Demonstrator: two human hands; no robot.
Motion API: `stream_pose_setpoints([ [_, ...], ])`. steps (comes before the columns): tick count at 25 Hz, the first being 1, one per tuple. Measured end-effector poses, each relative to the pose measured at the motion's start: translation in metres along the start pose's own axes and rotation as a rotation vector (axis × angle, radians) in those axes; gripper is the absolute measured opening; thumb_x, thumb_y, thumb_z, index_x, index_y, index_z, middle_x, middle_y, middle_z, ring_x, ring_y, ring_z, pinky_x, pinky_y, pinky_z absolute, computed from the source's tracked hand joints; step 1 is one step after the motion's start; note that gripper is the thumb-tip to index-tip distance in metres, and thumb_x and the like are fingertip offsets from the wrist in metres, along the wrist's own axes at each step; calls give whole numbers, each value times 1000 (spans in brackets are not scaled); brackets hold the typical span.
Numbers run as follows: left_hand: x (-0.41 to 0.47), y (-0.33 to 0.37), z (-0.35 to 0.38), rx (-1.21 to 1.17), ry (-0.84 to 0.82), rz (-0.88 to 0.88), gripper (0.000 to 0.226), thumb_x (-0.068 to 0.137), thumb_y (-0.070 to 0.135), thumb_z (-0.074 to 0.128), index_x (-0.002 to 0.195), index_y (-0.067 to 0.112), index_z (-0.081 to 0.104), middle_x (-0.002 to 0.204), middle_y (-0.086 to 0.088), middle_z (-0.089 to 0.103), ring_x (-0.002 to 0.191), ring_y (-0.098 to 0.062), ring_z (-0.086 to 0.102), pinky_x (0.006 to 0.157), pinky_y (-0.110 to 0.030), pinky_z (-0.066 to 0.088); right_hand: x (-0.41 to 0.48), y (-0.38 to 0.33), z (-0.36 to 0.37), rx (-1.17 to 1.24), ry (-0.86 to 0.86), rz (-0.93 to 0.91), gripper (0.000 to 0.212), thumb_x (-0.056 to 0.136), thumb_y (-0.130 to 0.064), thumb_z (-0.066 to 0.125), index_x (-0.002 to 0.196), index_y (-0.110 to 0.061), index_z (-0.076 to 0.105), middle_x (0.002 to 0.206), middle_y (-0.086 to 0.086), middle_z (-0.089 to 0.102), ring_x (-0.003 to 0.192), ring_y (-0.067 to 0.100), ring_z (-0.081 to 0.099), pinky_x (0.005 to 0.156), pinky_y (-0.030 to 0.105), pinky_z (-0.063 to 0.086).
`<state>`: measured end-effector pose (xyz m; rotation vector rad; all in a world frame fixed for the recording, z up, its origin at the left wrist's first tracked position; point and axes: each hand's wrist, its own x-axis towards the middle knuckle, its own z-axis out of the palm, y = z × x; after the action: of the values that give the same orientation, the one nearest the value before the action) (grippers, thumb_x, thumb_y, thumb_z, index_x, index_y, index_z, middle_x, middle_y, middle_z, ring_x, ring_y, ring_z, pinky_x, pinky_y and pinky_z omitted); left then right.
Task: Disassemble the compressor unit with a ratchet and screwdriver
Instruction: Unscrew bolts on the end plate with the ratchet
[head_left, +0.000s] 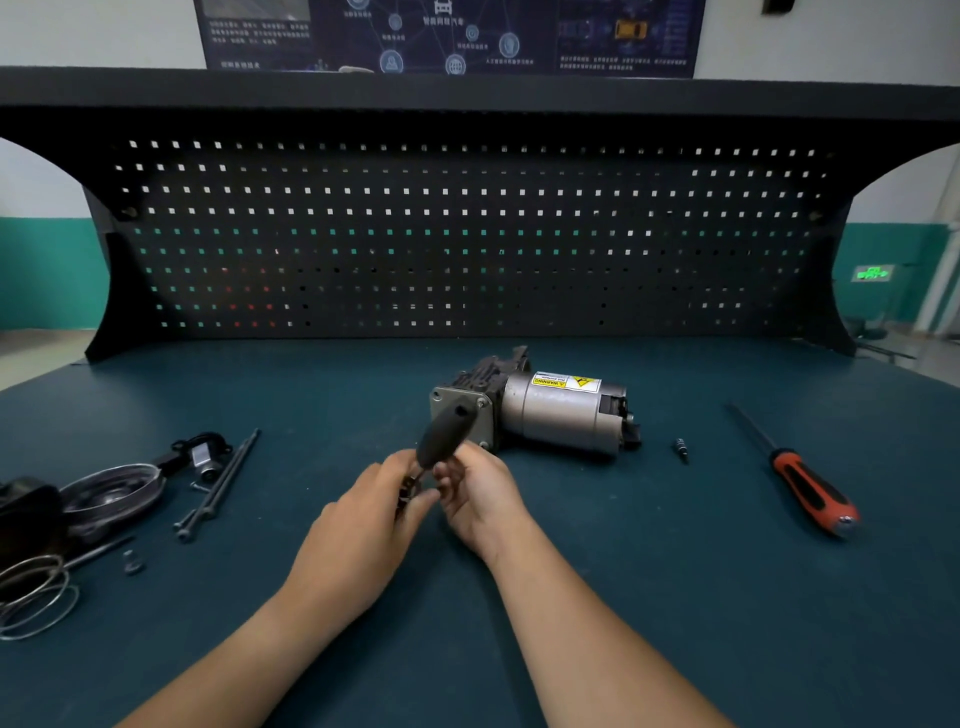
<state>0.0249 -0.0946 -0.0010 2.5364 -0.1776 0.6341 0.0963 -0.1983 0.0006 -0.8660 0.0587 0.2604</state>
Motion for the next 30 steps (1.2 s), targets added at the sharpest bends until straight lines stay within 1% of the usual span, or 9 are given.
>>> stream_pose_setpoints([
  [2,2,2,1,-117,13,-63,18,94,40,44,90,22,44,72,10,54,71,-16,57,66,-33,43,-1,0,0,8,-13,2,19,94,-14,52,77,-11,60,54,-4,67,35,0,50,35,9,36],
  [7,16,4,2,-928,-44,-621,40,100,38,33,76,8,45,50,-1,55,34,-9,45,36,-16,35,-2,-2,-2,24,-56,25,16,95,-9,49,84,-10,61,62,1,71,39,1,54,38,10,39],
  [9,13,2,3,-840,-36,-600,33,99,35,38,81,9,45,57,-3,57,35,-8,47,40,-21,39,-2,-1,-1,29,-44,16,17,94,-4,47,83,-7,60,59,2,70,42,2,58,40,9,41],
  [12,5,-5,3,-385,54,-196,10,94,21,52,102,16,53,76,1,59,58,-6,57,61,-26,44,-1,0,0,30,-38,-22,18,94,-2,48,80,-5,58,55,2,68,42,2,59,42,9,43],
  [16,0,-10,4,-94,-2,39,40,90,11,56,125,28,52,94,4,58,88,-13,56,79,-29,43,0,1,1,-41,-19,-52,17,94,-5,50,78,-7,57,53,-1,66,40,1,54,42,11,41],
  [20,6,6,7,-725,31,-367,20,98,29,44,108,13,50,65,1,66,47,-8,57,50,-24,47,-2,0,1,-77,-39,-39,13,94,-16,52,84,-13,58,60,-4,69,39,1,50,43,11,36],
  [24,10,14,4,-1252,-68,-740,32,100,34,38,85,8,50,55,-5,62,34,-8,48,36,-17,41,-2,-1,-1,-121,-71,-19,15,96,-16,48,85,-12,58,60,-3,70,36,0,47,42,10,35],
  [27,2,9,4,-696,-29,-415,12,98,27,45,100,16,49,77,-3,60,48,-8,57,51,-25,46,0,1,0,-152,-39,-59,20,95,-13,50,76,-11,57,57,-1,67,39,2,48,45,11,37],
  [30,-3,1,5,155,-95,15,34,95,29,46,129,28,40,103,5,50,90,-21,60,74,-35,45,1,3,1,-156,-30,-90,23,94,-14,53,71,-12,56,58,0,66,46,6,53,52,17,38],
])
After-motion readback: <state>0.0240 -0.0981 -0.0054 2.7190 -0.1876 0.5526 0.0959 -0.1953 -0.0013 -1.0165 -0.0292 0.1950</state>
